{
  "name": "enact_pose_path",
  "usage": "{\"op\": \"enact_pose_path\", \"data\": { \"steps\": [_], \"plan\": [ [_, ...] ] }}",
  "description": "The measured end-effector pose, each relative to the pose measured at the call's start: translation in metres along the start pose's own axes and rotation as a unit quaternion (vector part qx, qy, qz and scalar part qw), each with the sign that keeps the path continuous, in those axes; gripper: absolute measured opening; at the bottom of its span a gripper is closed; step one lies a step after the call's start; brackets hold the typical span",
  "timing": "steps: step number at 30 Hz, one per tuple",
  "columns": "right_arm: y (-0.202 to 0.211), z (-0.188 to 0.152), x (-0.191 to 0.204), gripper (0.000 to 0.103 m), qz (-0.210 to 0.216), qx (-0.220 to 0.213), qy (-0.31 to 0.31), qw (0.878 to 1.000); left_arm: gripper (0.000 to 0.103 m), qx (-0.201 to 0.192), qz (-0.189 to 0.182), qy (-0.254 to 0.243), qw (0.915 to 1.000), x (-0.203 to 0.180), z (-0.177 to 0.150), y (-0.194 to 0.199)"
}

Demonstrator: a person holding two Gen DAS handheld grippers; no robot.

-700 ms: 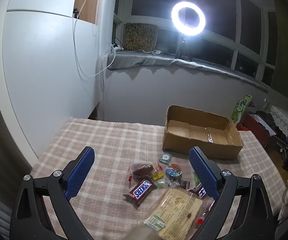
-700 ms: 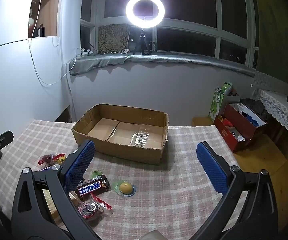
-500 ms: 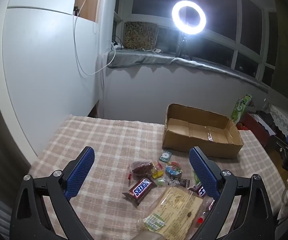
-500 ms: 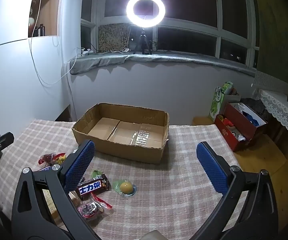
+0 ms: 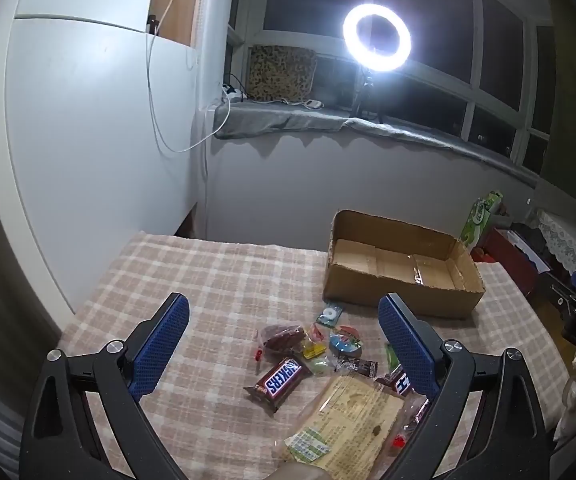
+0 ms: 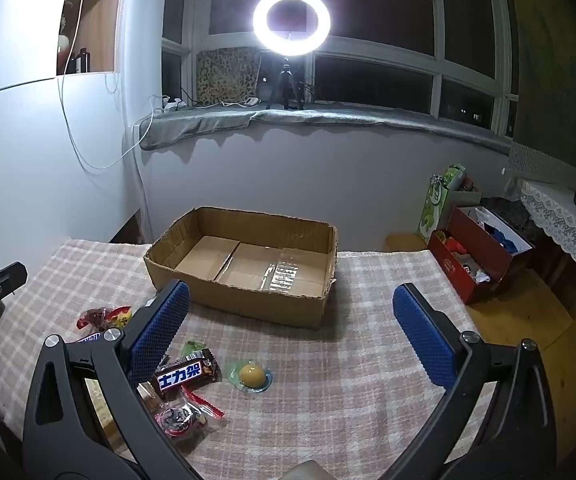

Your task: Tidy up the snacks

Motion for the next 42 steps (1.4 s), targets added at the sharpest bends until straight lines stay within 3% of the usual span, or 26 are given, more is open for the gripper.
{"op": "enact_pose_path", "data": {
  "steps": [42],
  "plan": [
    [-0.0002,0.0005,0.0013,0.103,-0.001,-0.001,0.001,1.0,0.096,0.001,-0.005,-0.001,1.0,-0.0056,0.0058,0.0027]
  ]
}}
Point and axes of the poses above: each gripper's, at about its wrist camera, not at the fingertips, and y roughly against the way its jaws point, x to its left, z to its top, the point moved 9 cm from there along -y, roughly the way its jaws point, and after that the axes turned 2 degrees about x, right-handed, at the moved point
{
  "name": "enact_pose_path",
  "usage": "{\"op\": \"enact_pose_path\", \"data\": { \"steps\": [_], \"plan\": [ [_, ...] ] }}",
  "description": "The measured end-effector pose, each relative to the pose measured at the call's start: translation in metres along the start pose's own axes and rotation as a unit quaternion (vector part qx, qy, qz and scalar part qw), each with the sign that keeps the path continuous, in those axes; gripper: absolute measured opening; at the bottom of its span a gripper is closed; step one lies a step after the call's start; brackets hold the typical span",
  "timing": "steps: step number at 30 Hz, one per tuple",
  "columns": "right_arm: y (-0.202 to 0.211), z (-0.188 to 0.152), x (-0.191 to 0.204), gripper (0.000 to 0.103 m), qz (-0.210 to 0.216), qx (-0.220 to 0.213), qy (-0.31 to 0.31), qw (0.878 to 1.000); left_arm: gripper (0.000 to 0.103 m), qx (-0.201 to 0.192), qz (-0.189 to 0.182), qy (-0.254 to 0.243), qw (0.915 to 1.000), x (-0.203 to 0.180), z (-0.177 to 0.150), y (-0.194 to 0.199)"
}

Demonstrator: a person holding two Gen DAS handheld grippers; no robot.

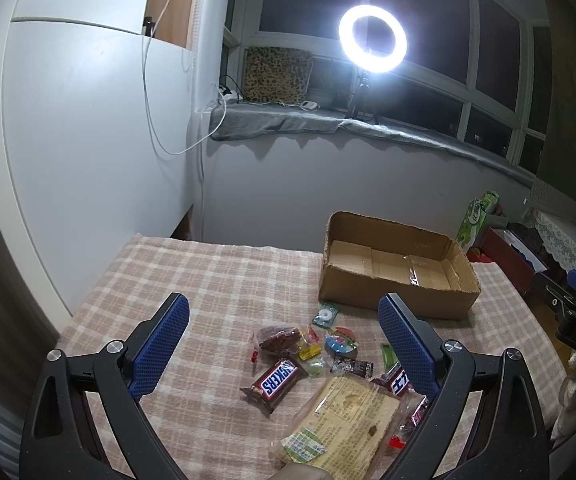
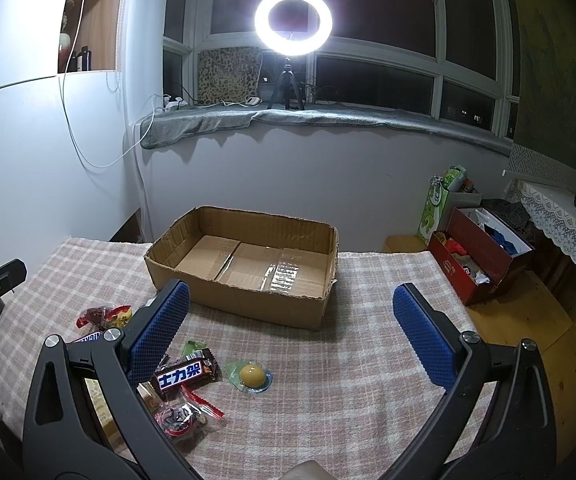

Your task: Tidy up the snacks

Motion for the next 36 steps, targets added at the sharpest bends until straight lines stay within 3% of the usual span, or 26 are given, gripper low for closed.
{"op": "enact_pose_path", "data": {
  "steps": [26,36],
  "plan": [
    [-0.004,-0.015,0.005,0.103,0.005,0.013,0.004,1.0,0.096,0.013,-0.008,0.01,0.9998,0.007,-0.013,-0.006],
    [-0.009,-0.032,0.021,0.103,0.047,0.039,0.01,0.998,0.094,0.04,-0.039,0.04,0.9977,0.025,-0.034,-0.013]
  ]
}}
Point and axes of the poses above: each gripper's, at about its wrist camera, not at the fingertips, and y roughly against the way its jaws point, x to its left, z to its top, the point moved 9 cm from there along -y, roughly the way its jaws point, and after that the axes turned 2 degrees about x, right-handed, at the moved point
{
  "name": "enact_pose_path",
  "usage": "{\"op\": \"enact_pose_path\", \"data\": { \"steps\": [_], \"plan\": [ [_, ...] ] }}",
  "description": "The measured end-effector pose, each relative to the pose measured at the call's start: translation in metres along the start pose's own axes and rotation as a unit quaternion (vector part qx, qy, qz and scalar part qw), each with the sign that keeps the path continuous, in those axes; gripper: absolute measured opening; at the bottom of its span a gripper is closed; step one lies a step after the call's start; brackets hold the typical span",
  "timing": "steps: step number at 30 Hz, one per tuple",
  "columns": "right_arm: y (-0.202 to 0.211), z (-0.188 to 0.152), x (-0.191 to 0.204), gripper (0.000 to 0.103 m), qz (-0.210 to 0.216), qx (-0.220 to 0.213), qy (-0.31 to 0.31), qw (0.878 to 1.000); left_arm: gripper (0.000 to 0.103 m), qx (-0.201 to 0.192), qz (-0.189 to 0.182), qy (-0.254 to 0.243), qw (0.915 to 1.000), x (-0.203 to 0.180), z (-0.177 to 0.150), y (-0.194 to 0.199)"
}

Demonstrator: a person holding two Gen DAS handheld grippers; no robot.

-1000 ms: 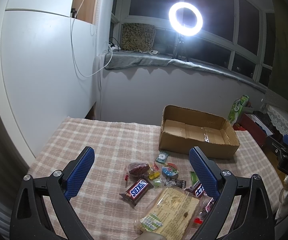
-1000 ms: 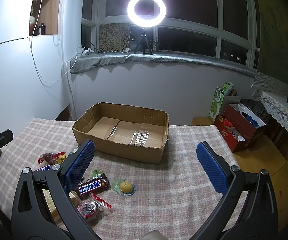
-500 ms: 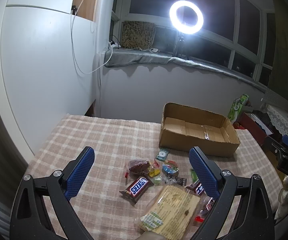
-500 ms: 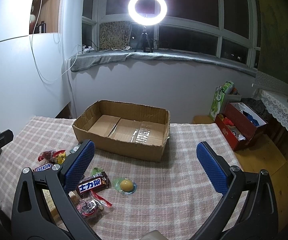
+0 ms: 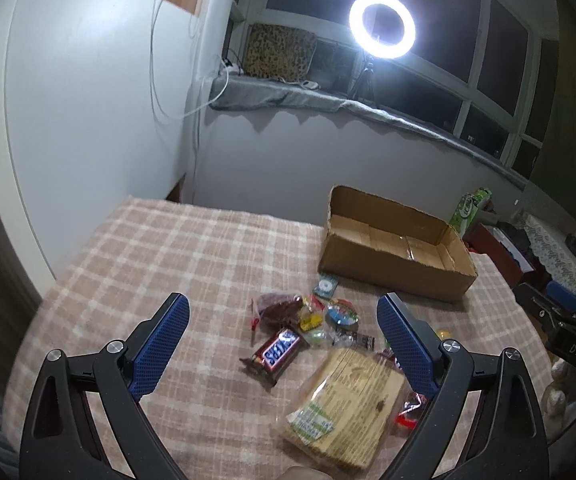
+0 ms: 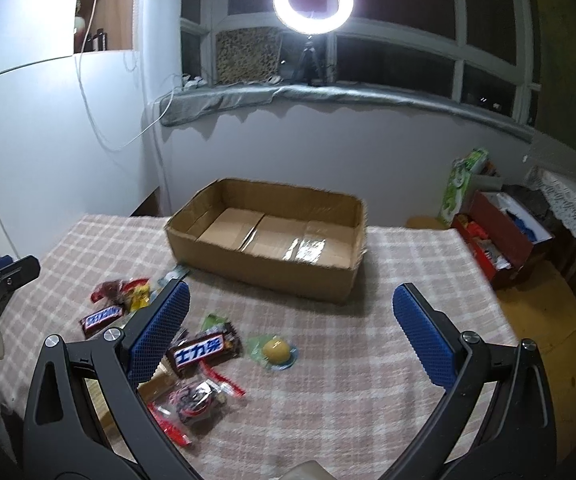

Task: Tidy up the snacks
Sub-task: 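Lower the left tool onto the wrapped bread loaf and close on it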

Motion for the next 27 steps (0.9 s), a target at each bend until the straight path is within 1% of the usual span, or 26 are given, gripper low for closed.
{"op": "enact_pose_path", "data": {
  "steps": [4,6,7,8,9,12,14,16,17,18,20,21,22,23,24,27],
  "plan": [
    [-0.007,-0.011,0.013,0.103,0.034,0.023,0.004,0.999,0.09,0.021,-0.015,0.024,0.9994,0.011,-0.012,-0.003],
    [-0.012,-0.02,0.022,0.103,0.058,0.037,0.002,0.998,0.084,0.035,-0.029,0.04,0.9982,0.015,-0.02,-0.005],
    [-0.015,-0.023,0.026,0.103,0.07,0.045,-0.001,0.997,0.083,0.041,-0.035,0.048,0.9974,0.017,-0.024,-0.005],
    [-0.018,-0.027,0.03,0.101,0.079,0.052,-0.004,0.995,0.081,0.046,-0.041,0.054,0.9966,0.018,-0.028,-0.005],
    [-0.021,-0.031,0.034,0.097,0.093,0.062,-0.008,0.994,0.078,0.051,-0.045,0.059,0.9959,0.02,-0.032,-0.006],
    [-0.03,-0.045,0.046,0.091,0.131,0.093,-0.016,0.987,0.076,0.069,-0.064,0.076,0.9927,0.022,-0.046,-0.007],
    [-0.034,-0.055,0.057,0.09,0.163,0.116,-0.021,0.98,0.072,0.084,-0.079,0.087,0.9895,0.021,-0.056,-0.009],
    [-0.034,-0.063,0.069,0.086,0.188,0.133,-0.022,0.973,0.067,0.098,-0.093,0.096,0.9861,0.019,-0.066,-0.011],
    [-0.034,-0.068,0.076,0.082,0.202,0.142,-0.021,0.969,0.064,0.105,-0.099,0.102,0.9843,0.019,-0.071,-0.012],
    [-0.035,-0.071,0.082,0.079,0.212,0.149,-0.019,0.966,0.063,0.111,-0.106,0.109,0.9822,0.018,-0.075,-0.013],
    [-0.036,-0.08,0.096,0.078,0.236,0.167,-0.014,0.957,0.061,0.118,-0.117,0.118,0.979,0.017,-0.081,-0.015],
    [-0.036,-0.083,0.102,0.075,0.246,0.174,-0.012,0.954,0.06,0.121,-0.121,0.12,0.9779,0.016,-0.083,-0.016],
    [-0.036,-0.087,0.107,0.072,0.254,0.18,-0.01,0.95,0.059,0.123,-0.123,0.121,0.9773,0.015,-0.084,-0.017],
    [-0.036,-0.09,0.112,0.066,0.262,0.188,-0.007,0.947,0.059,0.125,-0.126,0.12,0.9767,0.014,-0.085,-0.018],
    [-0.036,-0.093,0.116,0.062,0.268,0.194,-0.004,0.944,0.059,0.126,-0.129,0.119,0.9763,0.013,-0.084,-0.02],
    [-0.038,-0.102,0.128,0.06,0.288,0.213,-0.007,0.934,0.059,0.125,-0.136,0.112,0.9764,0.012,-0.081,-0.024]
  ]
}}
Point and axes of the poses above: each gripper's, at about its wrist camera, not at the fingertips, and y roughly against the way its jaws point, x to its left, z to its top, the point moved 9 cm from there along -y, roughly the way its jaws point, and after that the axes turned 2 degrees about x, right-handed, at the moved point
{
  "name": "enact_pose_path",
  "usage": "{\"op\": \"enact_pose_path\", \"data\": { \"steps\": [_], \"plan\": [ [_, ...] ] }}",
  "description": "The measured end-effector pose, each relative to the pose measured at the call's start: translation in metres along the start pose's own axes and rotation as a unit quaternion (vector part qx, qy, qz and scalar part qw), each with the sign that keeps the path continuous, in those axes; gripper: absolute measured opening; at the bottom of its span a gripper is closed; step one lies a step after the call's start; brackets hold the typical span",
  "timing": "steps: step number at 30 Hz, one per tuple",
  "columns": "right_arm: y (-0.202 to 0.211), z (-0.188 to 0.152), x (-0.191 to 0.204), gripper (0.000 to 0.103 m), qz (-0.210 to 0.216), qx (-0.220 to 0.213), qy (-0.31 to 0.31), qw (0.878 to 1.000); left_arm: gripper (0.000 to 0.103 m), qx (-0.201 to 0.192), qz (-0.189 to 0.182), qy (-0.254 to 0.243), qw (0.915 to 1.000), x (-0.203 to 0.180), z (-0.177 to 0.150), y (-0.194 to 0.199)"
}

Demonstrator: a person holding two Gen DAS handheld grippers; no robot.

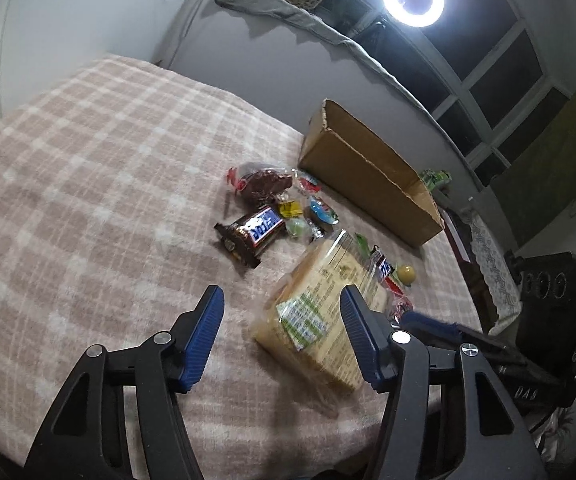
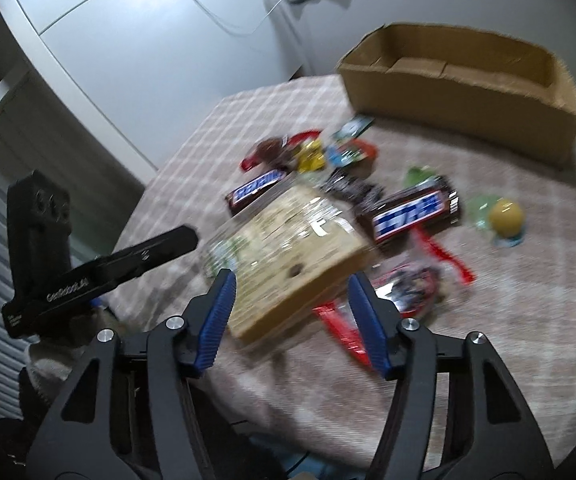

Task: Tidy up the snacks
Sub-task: 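Lower the left tool onto the wrapped bread loaf and close on it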

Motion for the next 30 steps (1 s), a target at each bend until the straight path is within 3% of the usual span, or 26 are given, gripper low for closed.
{"op": "enact_pose_path", "data": {
  "steps": [5,11,22,26,30],
  "plan": [
    [-0.015,-0.006,0.002,0.046,0.001,0.025,-0.004,1.0,0.055,0.007,-0.008,-0.007,0.9999,-0.001,0.006,-0.009],
    [-0.015,-0.007,-0.001,0.045,0.011,0.032,-0.026,0.999,0.047,0.037,-0.033,-0.009,0.9988,-0.004,-0.005,-0.024],
    [-0.012,-0.004,-0.014,0.045,0.021,0.027,-0.071,0.997,0.047,0.066,-0.052,-0.042,0.9956,-0.023,-0.029,-0.018],
    [-0.014,-0.003,-0.014,0.045,0.023,0.031,-0.074,0.997,0.049,0.061,-0.027,-0.064,0.9957,-0.02,-0.023,-0.021],
    [-0.016,-0.004,-0.014,0.045,0.02,0.033,-0.074,0.997,0.049,0.067,-0.045,-0.06,0.9949,-0.02,-0.021,-0.032]
  ]
}}
Point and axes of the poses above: each gripper's, at about its wrist camera, not at the fingertips, and y roughly against the way its jaws point, x to its left, z to its top, the point moved 9 cm from there along -y, roughly the way its jaws point, and after that the axes turned 2 degrees about x, right-handed, at the moved point
